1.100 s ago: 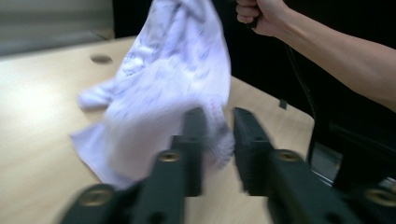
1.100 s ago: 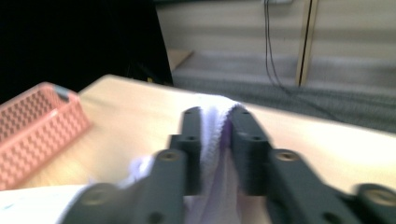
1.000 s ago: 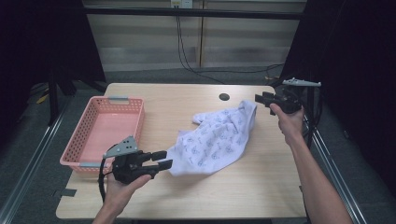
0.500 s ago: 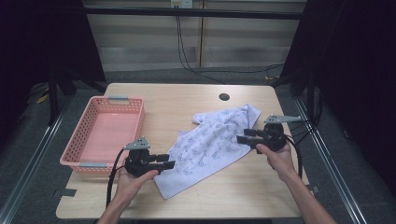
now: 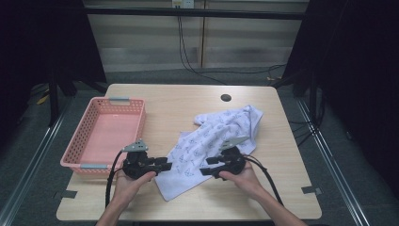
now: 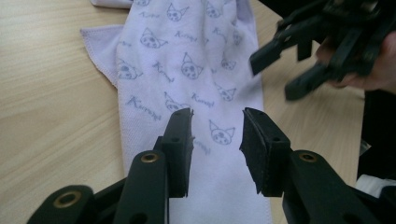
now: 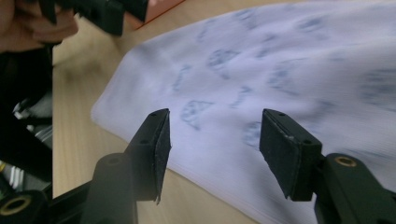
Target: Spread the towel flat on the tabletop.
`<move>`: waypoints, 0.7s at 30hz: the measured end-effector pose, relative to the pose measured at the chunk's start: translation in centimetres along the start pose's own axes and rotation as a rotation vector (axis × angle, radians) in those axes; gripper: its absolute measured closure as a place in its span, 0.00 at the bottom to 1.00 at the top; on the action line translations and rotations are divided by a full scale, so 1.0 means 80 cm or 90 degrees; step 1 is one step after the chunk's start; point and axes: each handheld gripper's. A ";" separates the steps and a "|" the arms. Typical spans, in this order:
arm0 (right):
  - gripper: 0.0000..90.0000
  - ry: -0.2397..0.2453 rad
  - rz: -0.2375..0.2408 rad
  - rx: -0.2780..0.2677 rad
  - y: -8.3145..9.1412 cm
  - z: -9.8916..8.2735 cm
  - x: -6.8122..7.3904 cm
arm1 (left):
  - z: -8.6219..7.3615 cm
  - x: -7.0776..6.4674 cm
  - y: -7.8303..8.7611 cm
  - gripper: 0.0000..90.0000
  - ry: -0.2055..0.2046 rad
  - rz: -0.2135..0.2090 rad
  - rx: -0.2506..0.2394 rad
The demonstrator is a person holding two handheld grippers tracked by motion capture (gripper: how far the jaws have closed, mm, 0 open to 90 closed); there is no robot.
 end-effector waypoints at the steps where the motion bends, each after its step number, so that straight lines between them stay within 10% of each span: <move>1: 0.47 0.009 -0.001 0.008 -0.011 0.000 0.005 | 0.000 0.001 0.001 0.69 -0.001 0.000 -0.001; 8: 0.46 0.051 -0.006 0.060 -0.058 -0.007 0.023 | -0.001 0.000 0.003 0.65 -0.001 0.003 -0.005; 12: 0.50 0.102 -0.037 0.032 -0.057 -0.020 0.031 | 0.001 -0.001 0.004 0.62 0.002 0.015 -0.010; 16: 0.74 0.141 -0.079 0.020 -0.045 -0.038 0.039 | 0.002 -0.003 0.004 0.62 -0.002 0.012 -0.011; 21: 0.97 0.098 -0.070 0.042 -0.027 -0.039 0.024 | 0.001 -0.003 0.003 0.61 -0.002 0.016 -0.006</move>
Point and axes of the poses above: each handheld gripper's, and its own axes: y roughly backward along the jaws, z roughly out of its top, x roughly to its left, and after that the axes turned 13 degrees about -y, right-handed
